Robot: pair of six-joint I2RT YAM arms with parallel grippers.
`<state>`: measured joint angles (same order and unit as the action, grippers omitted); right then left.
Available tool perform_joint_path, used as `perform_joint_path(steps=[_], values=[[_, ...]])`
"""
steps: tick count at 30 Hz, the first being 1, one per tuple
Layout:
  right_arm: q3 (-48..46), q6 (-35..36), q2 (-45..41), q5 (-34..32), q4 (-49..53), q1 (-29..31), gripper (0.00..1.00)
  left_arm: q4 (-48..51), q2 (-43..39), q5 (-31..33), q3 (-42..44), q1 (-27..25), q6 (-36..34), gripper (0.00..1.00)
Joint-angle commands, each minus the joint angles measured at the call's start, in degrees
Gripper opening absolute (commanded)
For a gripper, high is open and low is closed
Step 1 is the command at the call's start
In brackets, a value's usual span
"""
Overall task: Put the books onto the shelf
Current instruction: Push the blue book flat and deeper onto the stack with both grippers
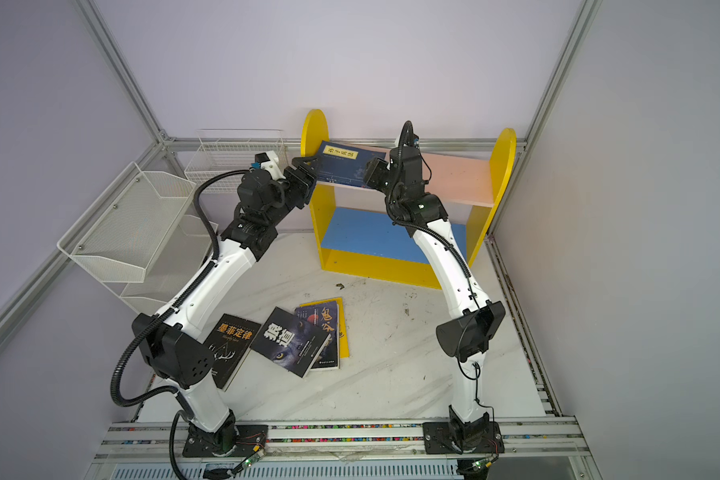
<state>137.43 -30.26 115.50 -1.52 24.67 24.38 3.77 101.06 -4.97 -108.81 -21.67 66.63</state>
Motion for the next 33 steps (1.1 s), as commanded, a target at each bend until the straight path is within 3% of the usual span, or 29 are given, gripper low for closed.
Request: perform_joint_path(steps=[1, 8, 11, 13, 19, 24, 33], values=[[0.17, 1.09, 3.92, 1.04, 3.88, -0.13, 0.58, 6.37, -3.19, -3.10, 1.89, 2.85, -9.28, 0.87], [6.68, 6.60, 4.38, 1.63, 3.07, -1.34, 0.67, 16.97, 2.48, -23.19, -9.97, 10.82, -29.23, 0.92], [5.37, 11.56, 1.90, 3.08, 0.56, -1.69, 0.75, 14.33, 0.96, -25.80, -7.71, 10.95, -40.33, 0.92], [0.35, 15.30, -1.72, 2.85, -3.38, -1.63, 0.81, 8.62, -1.43, -26.39, -2.55, 11.12, -44.05, 0.92], [-13.63, 23.32, -10.27, 6.93, -11.18, -1.71, 0.85, 1.26, -0.49, -26.25, -2.17, 11.39, -45.13, 0.83], [-24.63, 24.30, -16.23, 9.66, -18.09, -1.71, 0.85, -1.98, 1.92, -25.92, -4.37, 11.32, -44.65, 0.76], [-31.98, 25.20, -21.57, 12.13, -20.38, -1.71, 0.85, -1.22, 3.84, -26.14, -6.83, 10.47, -48.47, 0.72]])
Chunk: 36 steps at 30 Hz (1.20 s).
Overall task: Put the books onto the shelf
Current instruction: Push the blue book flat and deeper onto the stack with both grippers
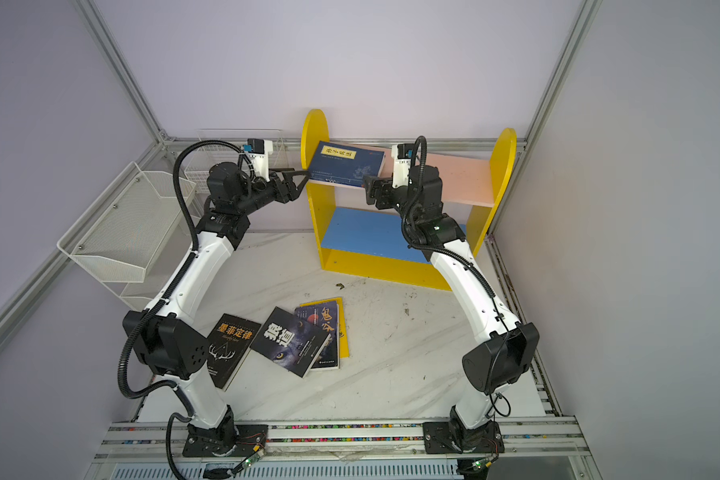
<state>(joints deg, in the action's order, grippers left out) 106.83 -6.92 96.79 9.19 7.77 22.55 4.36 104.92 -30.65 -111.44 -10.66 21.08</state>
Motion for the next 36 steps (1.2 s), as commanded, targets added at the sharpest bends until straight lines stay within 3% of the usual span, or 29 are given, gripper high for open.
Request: perform_joint_path(steps=[1, 16, 36], values=[[-1.86, 2.05, -3.41, 1.88, -3.73, 0.09, 0.85, -1.81, 0.10, -0.46, -4.40, -0.59, -3.15, 0.72], [-0.63, 3.70, -0.65, 0.38, -0.98, 2.51, 0.75, -2.15, 1.82, 1.12, -5.90, -1.21, -4.51, 0.61], [1.85, 5.10, 3.23, -3.48, -4.96, 3.55, 0.59, -4.63, 2.47, 1.47, -5.81, -1.30, -1.44, 0.56]])
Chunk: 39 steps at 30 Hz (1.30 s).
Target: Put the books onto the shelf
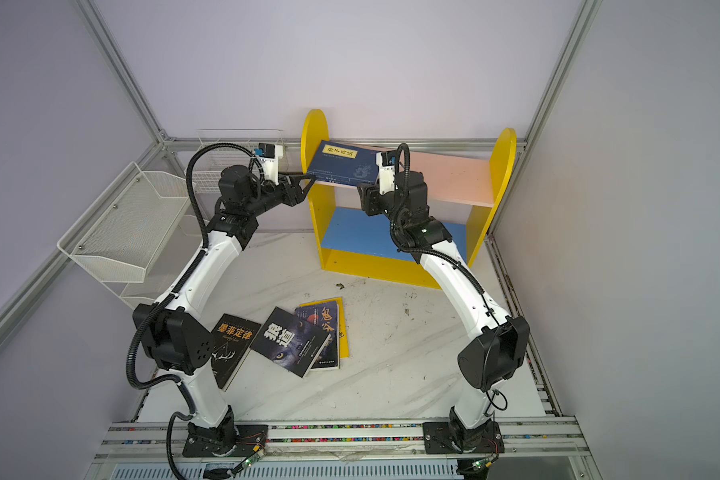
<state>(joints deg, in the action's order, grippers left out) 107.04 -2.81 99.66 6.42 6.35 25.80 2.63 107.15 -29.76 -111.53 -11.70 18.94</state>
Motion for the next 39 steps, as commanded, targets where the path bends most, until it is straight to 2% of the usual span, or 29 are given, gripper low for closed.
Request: perform_joint_path(steps=[1, 18, 22, 27, 29, 31, 34, 38, 39], values=[[1.67, 0.94, 0.37, -0.64, -3.85, 0.28, 0.58, -2.91, 0.28, 0.73, -5.69, -0.25, 0.84, 0.56], [2.38, 0.92, 0.71, 0.41, -2.02, 0.24, 0.53, -5.69, 0.84, 2.82, -6.04, -0.25, 3.12, 0.52], [2.31, 0.58, 0.72, -0.31, -1.94, 0.29, 0.47, -5.95, -0.93, 3.52, -3.90, -0.25, 2.78, 0.52], [1.35, -0.22, 0.21, -0.96, -1.31, 0.22, 0.46, -5.91, -5.08, 4.59, 1.23, -0.25, 1.87, 0.52], [0.47, -0.70, -0.63, -1.25, -1.19, 0.23, 0.51, -5.20, -6.77, 4.96, 3.25, -0.25, 1.64, 0.54], [-0.05, -1.21, -1.63, -1.51, -0.37, 0.24, 0.64, -4.23, -8.71, 4.90, 5.55, -0.25, 1.42, 0.55], [-1.70, -1.58, -4.19, -1.48, 2.05, 0.24, 0.74, -1.70, -13.38, 5.45, 10.54, -0.25, 0.55, 0.63], [-7.19, -3.81, -9.72, -2.47, 6.67, 0.36, 0.76, 6.85, -20.16, 9.09, 18.26, -0.20, 0.39, 0.88], [-9.05, -4.75, -11.16, -2.44, 7.44, 0.56, 0.76, 8.56, -21.76, 10.03, 21.03, -0.25, 1.69, 0.91]])
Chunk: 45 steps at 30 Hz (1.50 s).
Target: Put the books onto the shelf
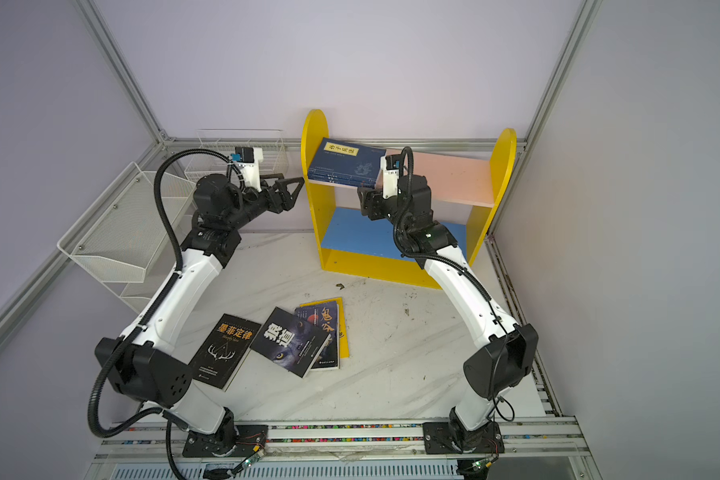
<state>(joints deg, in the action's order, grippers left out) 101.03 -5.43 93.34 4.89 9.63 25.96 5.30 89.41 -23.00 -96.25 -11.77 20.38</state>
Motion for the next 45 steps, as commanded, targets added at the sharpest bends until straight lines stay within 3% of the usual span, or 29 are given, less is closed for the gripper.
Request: perform_joint_path(steps=[1, 3, 7, 11, 16, 22, 25, 29, 37, 41, 45], values=[[-5.14, -3.26, -6.04, -0.87, 4.62, 0.81, 0.76, 6.93, -5.82, 3.79, 8.28, -0.19, 1.92, 0.92], [-10.22, -6.49, -8.79, -0.57, 5.12, 2.38, 0.76, 9.34, -10.25, 4.83, 15.31, -0.33, 5.24, 0.95], [-20.52, -11.87, -11.56, -3.16, 5.66, 8.28, 0.76, 18.04, -17.46, 13.97, 28.66, -0.68, 12.52, 0.98], [-23.27, -12.38, -5.13, -2.87, 5.44, 16.45, 0.73, 27.54, -25.33, 21.79, 41.75, -0.69, 21.70, 0.99], [-17.66, -7.50, 5.63, 1.70, 6.42, 19.57, 0.71, 35.45, -31.42, 23.04, 50.77, -0.89, 27.89, 1.00], [-10.44, -3.44, 17.21, 12.00, 8.09, 20.83, 0.65, 37.92, -34.35, 17.95, 58.77, -0.74, 31.47, 0.99], [-9.62, -2.73, 20.96, 14.32, 8.01, 22.08, 0.59, 34.37, -34.56, 10.82, 64.77, -0.74, 34.33, 1.00], [-8.96, -1.58, 23.56, 14.63, 9.45, 22.99, 0.53, 22.15, -36.14, 2.91, 73.37, -0.71, 38.06, 0.97], [-6.95, 1.70, 27.31, 16.72, 14.70, 24.93, 0.44, 3.46, -42.33, 0.20, 84.36, -0.06, 43.51, 0.97], [-3.26, 5.78, 31.87, 16.16, 22.49, 25.96, 0.39, -5.08, -40.62, -1.95, 87.10, 1.02, 43.56, 0.97], [-3.99, 6.84, 33.22, 16.80, 23.42, 25.99, 0.34, -7.48, -35.69, -6.11, 84.80, 2.57, 40.72, 0.94]])
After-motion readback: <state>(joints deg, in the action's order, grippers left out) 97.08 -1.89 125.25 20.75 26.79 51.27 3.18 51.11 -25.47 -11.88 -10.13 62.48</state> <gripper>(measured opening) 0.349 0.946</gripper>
